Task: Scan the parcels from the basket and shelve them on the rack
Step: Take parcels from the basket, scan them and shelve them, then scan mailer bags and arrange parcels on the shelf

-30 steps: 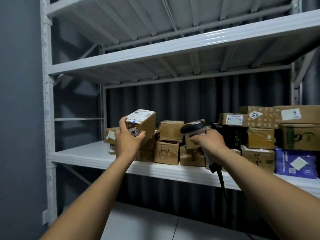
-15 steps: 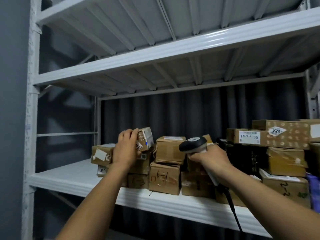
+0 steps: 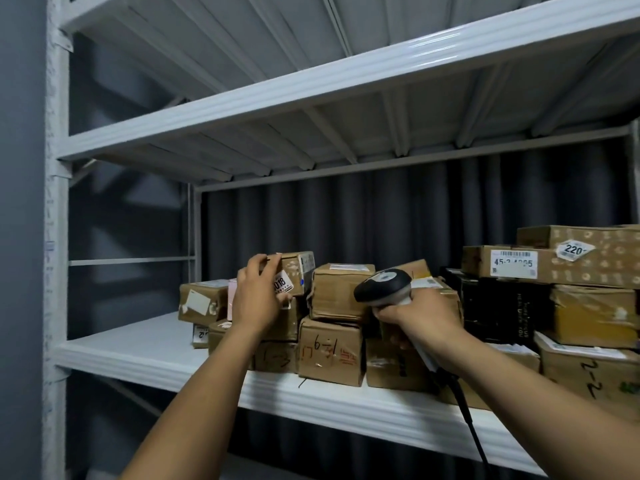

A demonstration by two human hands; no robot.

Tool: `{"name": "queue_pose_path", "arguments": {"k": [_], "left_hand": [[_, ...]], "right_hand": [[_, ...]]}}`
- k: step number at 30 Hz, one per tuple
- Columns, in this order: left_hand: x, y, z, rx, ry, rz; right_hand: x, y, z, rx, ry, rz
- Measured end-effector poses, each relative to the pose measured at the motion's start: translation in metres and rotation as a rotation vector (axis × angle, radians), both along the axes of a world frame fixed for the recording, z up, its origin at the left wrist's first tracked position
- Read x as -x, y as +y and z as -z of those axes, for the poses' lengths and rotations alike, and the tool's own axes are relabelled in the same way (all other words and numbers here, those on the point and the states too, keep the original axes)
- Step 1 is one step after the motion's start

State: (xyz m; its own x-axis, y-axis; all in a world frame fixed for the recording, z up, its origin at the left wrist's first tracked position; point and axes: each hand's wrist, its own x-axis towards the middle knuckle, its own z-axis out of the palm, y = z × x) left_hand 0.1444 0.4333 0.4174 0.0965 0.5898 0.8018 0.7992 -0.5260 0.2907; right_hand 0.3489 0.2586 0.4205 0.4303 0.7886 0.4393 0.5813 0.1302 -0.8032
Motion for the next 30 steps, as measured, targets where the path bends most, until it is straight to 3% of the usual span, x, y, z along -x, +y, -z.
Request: {"name": "queue_pose_path", "arguments": {"k": [9,16,24,30], "left_hand": [[0.0,-0.023,-0.012,0.056,0.17,-0.019],[0.018,-0.09,-0.007,0.116,0.217,-0.008],[0.01,-0.197,0.054,0.242,0.48,-0.03],[-0.011,-0.263,0.129,0.321,0.573,0.077]], "right_hand": [[0.002,-0.019,-0.012,0.012,-0.031,0.04],[0.0,-0.074,-0.01,0.007,0.007,0.017],[-0.004,-0.174,0.051,0.16,-0.044,0.016],[-0.013,-0.245,0.122,0.309,-0.106,0.062]]}}
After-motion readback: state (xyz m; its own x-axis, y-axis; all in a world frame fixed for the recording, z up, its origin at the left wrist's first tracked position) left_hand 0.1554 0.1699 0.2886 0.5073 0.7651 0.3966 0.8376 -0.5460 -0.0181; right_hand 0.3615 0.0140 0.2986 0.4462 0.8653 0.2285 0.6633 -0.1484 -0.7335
